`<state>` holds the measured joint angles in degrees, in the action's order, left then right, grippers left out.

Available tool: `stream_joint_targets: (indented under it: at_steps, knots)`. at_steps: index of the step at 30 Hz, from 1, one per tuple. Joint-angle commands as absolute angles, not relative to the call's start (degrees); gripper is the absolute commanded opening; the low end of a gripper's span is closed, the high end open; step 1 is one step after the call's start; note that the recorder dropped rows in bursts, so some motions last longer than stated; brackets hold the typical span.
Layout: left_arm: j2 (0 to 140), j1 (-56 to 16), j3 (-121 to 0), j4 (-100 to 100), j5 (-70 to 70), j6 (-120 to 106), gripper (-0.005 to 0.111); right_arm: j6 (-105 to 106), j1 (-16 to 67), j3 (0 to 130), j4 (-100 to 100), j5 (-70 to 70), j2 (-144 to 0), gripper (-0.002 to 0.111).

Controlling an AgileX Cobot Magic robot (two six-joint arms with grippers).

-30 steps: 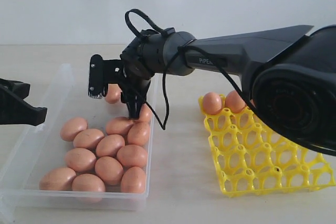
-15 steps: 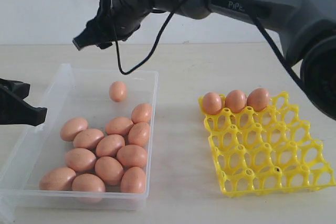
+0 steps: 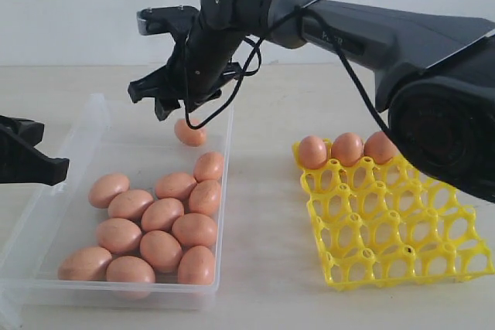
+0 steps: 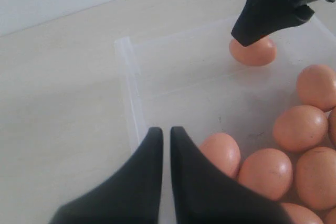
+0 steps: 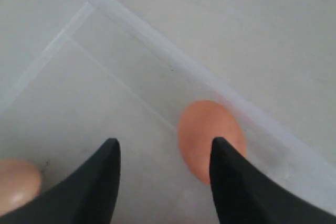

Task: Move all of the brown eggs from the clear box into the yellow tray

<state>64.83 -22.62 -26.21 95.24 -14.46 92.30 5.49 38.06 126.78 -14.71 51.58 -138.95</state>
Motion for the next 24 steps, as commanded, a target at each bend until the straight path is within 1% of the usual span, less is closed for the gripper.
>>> stream_joint_targets:
  at_steps: [1,10,19,24]
  knots:
    - [64.33,-22.43,-25.99,95.26,-14.93,92.06,0.004,7.01,37.8,127.49,-8.72,51.45,-140.14,0.045]
    - [64.33,-22.43,-25.99,95.26,-14.93,92.06,0.004,15.36,38.31,127.49,-8.28,46.55,-143.2,0.045]
    - [64.33,-22.43,-25.99,95.26,-15.04,92.04,0.004,10.59,38.53,127.49,-8.56,42.55,-144.51,0.045]
    - [64.33,-22.43,-25.99,95.26,-14.9,92.04,0.004,13.55,38.53,127.49,-8.47,42.15,-144.49,0.045]
